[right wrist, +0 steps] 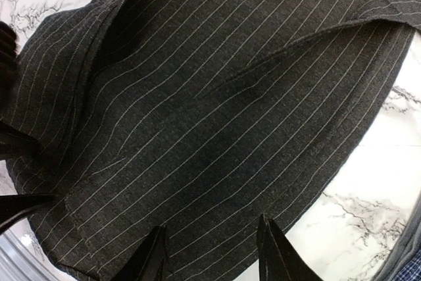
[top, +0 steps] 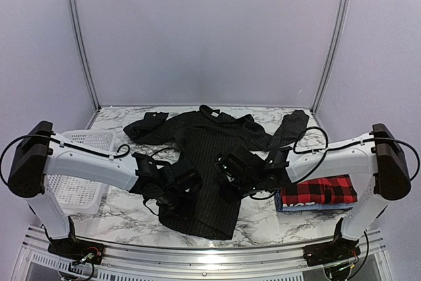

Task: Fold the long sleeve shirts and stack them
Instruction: Flatten out the crumpled shirt at the center of the board.

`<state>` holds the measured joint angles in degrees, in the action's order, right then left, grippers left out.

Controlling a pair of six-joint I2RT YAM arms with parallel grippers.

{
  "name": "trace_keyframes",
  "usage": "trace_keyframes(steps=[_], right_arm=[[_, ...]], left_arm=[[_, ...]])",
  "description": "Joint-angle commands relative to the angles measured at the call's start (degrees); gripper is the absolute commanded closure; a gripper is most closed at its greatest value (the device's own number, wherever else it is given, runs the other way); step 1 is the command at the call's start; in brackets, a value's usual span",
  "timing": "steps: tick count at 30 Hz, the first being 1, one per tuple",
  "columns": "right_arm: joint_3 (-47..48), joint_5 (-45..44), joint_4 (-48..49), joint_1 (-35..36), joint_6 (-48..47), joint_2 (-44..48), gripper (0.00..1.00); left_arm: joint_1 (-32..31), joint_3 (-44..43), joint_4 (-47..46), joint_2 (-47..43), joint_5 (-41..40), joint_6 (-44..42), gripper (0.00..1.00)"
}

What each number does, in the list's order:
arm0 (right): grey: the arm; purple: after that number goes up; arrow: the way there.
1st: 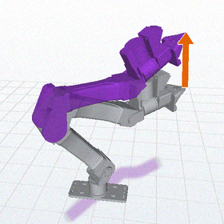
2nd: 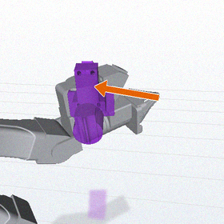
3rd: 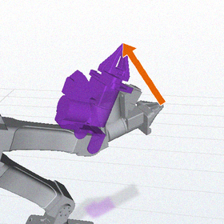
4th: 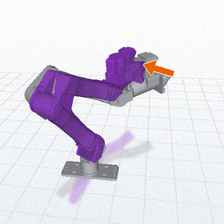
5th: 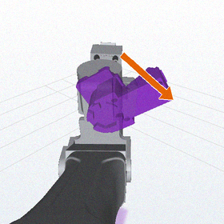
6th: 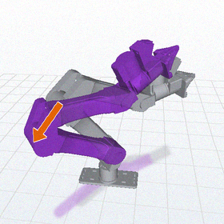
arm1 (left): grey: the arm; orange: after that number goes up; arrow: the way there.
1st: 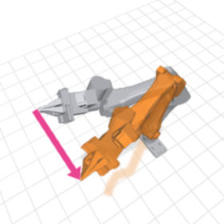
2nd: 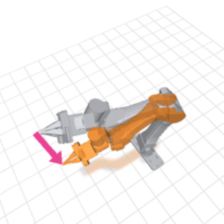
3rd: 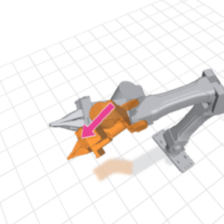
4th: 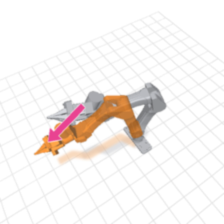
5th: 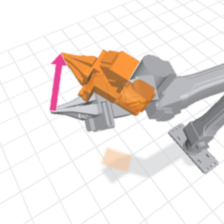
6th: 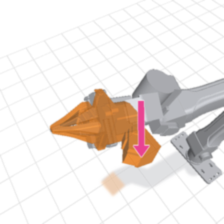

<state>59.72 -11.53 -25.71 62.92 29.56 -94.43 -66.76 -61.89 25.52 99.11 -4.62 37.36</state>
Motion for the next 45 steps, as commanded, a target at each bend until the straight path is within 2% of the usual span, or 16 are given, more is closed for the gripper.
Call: trace_keyframes(steps=[1,4,13,18,26,34,40,45], right_arm=[[0.13,-3.06,-0.36,3.2,5.0,1.82,0.58],[0.13,-3.96,-0.29,5.13,6.82,1.52,0.58],[3.75,-4.78,0.23,10.14,9.7,-4.45,0.58],[7.81,-5.05,0.75,11.71,9.98,-9.27,0.58],[13.22,-6.26,-0.67,14.81,11.67,-14.64,0.58],[17.91,-8.72,-4.45,16.19,14.1,-20.71,0.57],[20.02,-13.92,-8.64,16.53,17.36,-21.82,0.66],[19.88,-16.04,-9.59,16.54,18.61,-21.05,0.67]], left_arm=[[-2.03,-1.29,0.52,2.75,-2.51,2.95,0.56],[-2.41,-0.43,0.76,3.34,-4.59,4.31,0.61],[-2.67,3.43,2.6,-2.47,-12.16,7.04,0.91],[-2.59,6.45,3.18,-7.4,-13.97,10.05,1.0],[-1.44,11.53,3.15,-15.94,-14.76,13.25,1.0],[-0.41,12.05,3.11,-17.06,-14.17,12.24,0.98],[-0.31,12.55,2.86,-17.45,-13.39,11.56,0.95],[-0.29,12.76,2.52,-17.41,-12.71,10.88,0.94]])
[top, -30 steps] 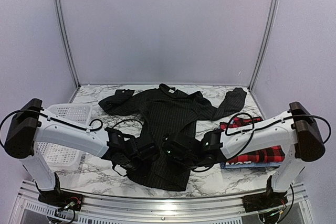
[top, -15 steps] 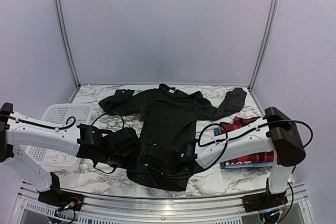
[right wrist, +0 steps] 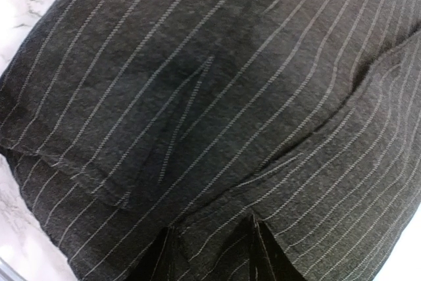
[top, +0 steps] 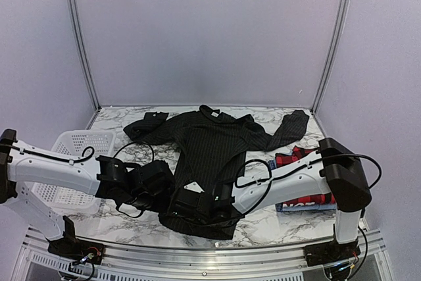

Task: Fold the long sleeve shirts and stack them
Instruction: Flatten out the crumpled shirt at the center of the board.

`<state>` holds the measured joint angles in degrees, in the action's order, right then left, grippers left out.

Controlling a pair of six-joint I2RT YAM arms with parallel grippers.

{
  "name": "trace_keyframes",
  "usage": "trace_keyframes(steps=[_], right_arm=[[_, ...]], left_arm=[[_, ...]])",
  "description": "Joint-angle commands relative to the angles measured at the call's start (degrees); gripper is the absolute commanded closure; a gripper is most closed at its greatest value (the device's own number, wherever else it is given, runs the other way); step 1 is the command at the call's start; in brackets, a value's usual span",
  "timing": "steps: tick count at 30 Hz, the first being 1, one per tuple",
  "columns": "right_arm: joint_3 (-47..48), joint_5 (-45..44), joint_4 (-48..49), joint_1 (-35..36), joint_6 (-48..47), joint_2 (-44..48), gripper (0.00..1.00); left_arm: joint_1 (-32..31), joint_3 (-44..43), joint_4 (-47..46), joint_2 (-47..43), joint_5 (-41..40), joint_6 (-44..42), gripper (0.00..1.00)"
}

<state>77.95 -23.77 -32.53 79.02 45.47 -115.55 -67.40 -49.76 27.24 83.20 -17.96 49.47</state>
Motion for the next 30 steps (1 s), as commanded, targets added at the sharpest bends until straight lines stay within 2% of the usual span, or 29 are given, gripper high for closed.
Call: trace_keyframes(steps=[1,9,14,17,30], right_arm=[[1.83,-3.82,-2.72,0.43,2.57,-0.2,0.67],[2.68,-3.37,-2.83,0.43,3.04,-1.55,0.8],[1.0,-5.86,-5.2,0.43,4.91,1.8,0.94],[-1.4,-7.09,-5.89,0.43,6.7,4.99,0.99],[-14.29,-7.6,-4.16,0.77,16.01,17.01,1.0]], left_arm=[[0.34,0.63,0.84,-1.58,0.62,-1.41,0.94],[0.86,0.44,0.72,-1.67,1.41,-2.34,0.93],[0.86,-0.24,-0.03,-0.63,3.03,-3.59,0.86],[0.65,-1.23,-0.61,0.63,4.02,-4.21,0.83],[-2.9,-6.82,-4.98,10.03,6.99,-5.32,0.75]])
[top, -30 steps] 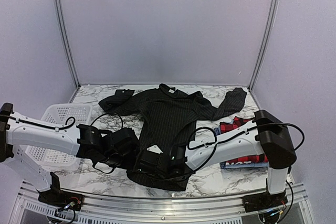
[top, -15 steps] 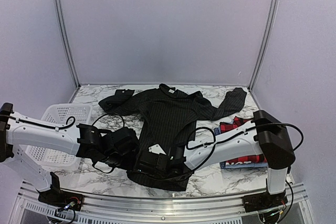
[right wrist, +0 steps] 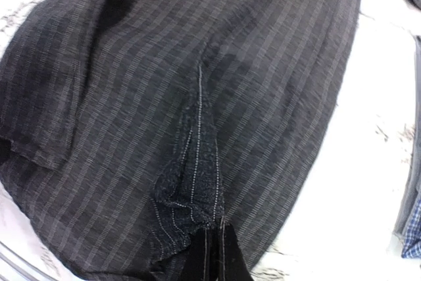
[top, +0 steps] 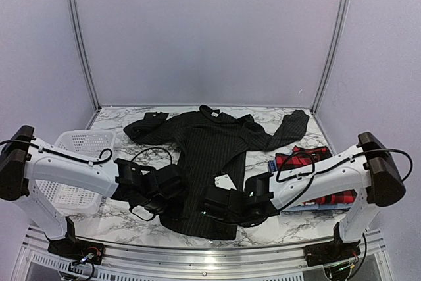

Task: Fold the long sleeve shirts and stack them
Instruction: Flatten out the crumpled shirt at the center of the board.

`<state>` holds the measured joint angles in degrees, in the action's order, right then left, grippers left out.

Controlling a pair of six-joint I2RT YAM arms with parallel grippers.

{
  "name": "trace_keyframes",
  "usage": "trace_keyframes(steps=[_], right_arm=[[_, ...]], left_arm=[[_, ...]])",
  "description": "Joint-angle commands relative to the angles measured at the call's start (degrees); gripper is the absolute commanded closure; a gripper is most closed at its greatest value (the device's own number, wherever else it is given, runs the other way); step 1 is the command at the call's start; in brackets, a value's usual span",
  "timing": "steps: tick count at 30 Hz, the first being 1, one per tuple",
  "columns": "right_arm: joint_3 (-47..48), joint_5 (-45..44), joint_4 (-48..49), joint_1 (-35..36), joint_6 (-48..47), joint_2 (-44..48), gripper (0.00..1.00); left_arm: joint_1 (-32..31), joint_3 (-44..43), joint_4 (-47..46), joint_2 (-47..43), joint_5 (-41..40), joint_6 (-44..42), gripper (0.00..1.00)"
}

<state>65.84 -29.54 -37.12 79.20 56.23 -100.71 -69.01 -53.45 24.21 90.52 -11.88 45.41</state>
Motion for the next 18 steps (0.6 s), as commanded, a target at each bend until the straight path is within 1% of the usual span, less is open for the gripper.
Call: trace_keyframes(steps=[1,7,11,16,18], right_arm=[[-2.63,-1.83,0.4,0.58,5.58,2.44,1.0],[-5.0,-1.54,0.56,0.58,7.01,3.85,1.0],[-6.23,-1.66,0.19,0.61,7.91,4.77,1.0],[-7.79,-1.48,0.04,0.61,8.61,5.66,1.0],[-8.28,-1.54,-0.28,0.56,8.88,5.97,1.0]], left_arm=[[-1.6,-3.78,-2.0,3.67,0.89,-1.43,0.74],[-2.95,-7.16,-2.05,10.23,-0.36,-1.81,0.7],[-3.53,-8.04,-1.93,12.94,-1.36,-1.64,0.68],[-3.65,-8.23,-0.9,14.25,-4.12,-0.87,0.68],[-3.63,-8.25,-0.67,13.97,-5.2,-0.64,0.7]])
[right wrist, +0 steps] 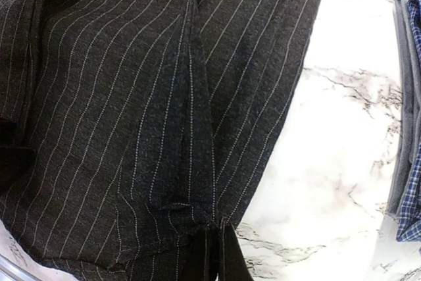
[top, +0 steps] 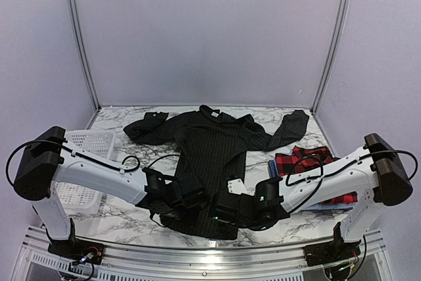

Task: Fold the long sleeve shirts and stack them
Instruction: Flatten out the crumpled shirt at the center of the board.

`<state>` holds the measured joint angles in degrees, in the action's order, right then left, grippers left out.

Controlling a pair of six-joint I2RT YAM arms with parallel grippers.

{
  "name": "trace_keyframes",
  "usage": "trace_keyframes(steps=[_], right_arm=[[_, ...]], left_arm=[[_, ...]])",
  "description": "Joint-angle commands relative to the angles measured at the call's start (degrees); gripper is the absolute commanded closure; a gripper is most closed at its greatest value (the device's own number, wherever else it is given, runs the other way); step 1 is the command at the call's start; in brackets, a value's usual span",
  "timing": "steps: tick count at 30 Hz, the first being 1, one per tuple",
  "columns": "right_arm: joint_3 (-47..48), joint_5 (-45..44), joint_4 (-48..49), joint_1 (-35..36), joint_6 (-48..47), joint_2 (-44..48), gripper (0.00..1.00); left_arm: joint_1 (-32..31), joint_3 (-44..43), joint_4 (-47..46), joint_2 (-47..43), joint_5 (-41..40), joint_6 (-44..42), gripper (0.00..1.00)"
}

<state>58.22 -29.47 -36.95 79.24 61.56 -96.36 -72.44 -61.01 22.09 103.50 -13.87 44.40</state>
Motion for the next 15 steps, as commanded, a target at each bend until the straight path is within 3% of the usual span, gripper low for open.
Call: trace_keyframes(steps=[1,7,15], right_arm=[[-0.79,-1.64,-0.54,0.55,3.7,1.81,1.0],[-1.75,-2.24,-2.59,0.56,4.54,2.86,1.0],[-4.67,-2.54,-5.91,0.55,6.97,5.49,1.0]], left_arm=[[-0.24,-0.56,1.61,0.73,-3.81,0.6,0.73],[-0.07,-0.08,3.72,-1.54,-7.68,1.32,0.94],[1.21,2.69,8.31,-10.75,-12.72,4.45,1.0]])
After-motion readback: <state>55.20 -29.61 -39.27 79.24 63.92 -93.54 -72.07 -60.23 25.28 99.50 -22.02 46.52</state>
